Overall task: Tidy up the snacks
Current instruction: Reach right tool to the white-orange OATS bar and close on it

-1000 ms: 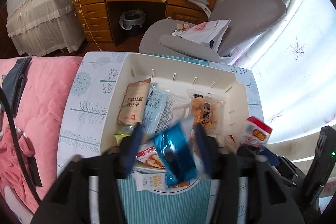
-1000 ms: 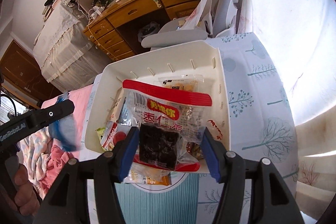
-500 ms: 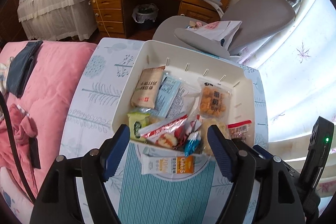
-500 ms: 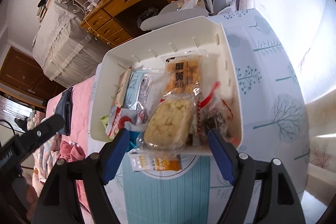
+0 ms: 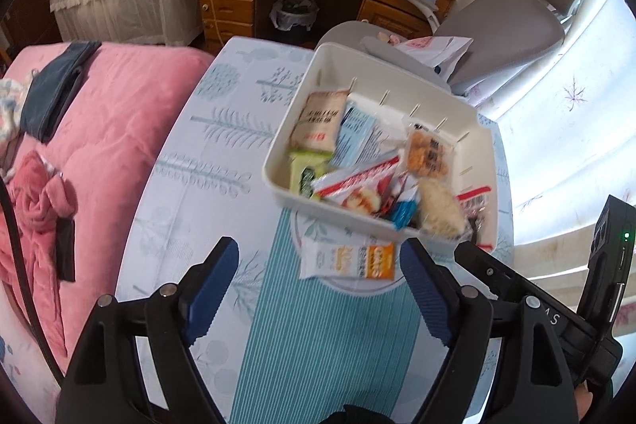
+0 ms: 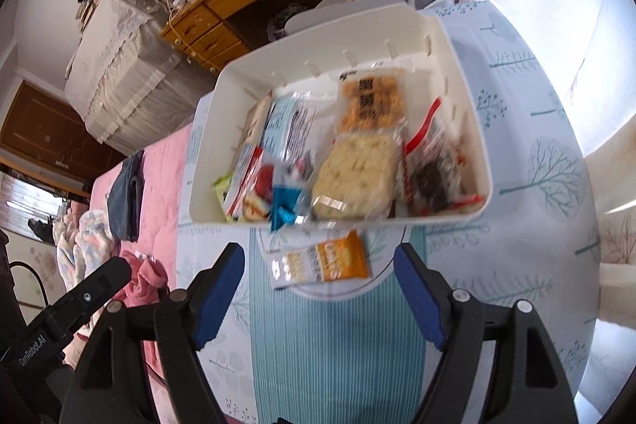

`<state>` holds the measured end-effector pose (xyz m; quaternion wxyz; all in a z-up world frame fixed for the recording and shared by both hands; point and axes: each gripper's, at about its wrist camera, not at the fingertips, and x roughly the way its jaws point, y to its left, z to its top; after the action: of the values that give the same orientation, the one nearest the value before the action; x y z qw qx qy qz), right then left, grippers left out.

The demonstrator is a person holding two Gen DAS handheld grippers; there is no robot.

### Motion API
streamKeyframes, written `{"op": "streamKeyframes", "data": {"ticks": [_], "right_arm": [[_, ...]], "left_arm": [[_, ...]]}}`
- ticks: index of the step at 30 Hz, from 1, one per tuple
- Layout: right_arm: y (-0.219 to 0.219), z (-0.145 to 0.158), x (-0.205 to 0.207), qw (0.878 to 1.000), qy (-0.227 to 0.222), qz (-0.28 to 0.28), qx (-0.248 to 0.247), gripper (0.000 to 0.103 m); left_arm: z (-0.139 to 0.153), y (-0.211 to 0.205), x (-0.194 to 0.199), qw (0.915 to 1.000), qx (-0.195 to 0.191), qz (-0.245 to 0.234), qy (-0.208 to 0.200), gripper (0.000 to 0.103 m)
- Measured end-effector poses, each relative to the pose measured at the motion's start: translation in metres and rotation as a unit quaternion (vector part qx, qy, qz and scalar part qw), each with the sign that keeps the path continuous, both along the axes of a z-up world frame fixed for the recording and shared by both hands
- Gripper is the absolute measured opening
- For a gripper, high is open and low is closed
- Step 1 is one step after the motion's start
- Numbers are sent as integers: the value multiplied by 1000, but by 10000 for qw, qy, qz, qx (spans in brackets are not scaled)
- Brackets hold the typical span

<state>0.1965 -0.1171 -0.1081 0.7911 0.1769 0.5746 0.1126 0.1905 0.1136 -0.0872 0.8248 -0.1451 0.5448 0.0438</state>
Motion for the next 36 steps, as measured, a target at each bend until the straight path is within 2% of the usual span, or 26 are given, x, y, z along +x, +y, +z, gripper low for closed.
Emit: {"op": "streamKeyframes", "data": {"ticks": [5, 10, 14, 20, 27, 36], "right_arm": [[24, -4, -22, 9990, -209, 267, -285, 78], [44, -18, -38, 9989, -154, 345, -288, 78], [58, -33, -44, 9994, -43, 204, -284, 78], [63, -59, -39, 9968, 439, -653, -137, 78], [73, -92, -39, 9788, 946, -1817, -42, 78], [99, -111, -34, 9582, 989, -2658, -369, 78]], "left_arm": [[-15, 17, -17, 9998, 118, 29, 184, 82], [-34, 33, -22, 9987, 157, -11, 479, 83], [-49, 48, -21, 9973, 231, -161, 685, 83], [-61, 67, -13, 9930, 654, -482, 861, 83], [-74, 86, 0, 9846, 1062, -962, 1002, 83], [-97, 111, 15, 9750, 1302, -1381, 1154, 83]]}}
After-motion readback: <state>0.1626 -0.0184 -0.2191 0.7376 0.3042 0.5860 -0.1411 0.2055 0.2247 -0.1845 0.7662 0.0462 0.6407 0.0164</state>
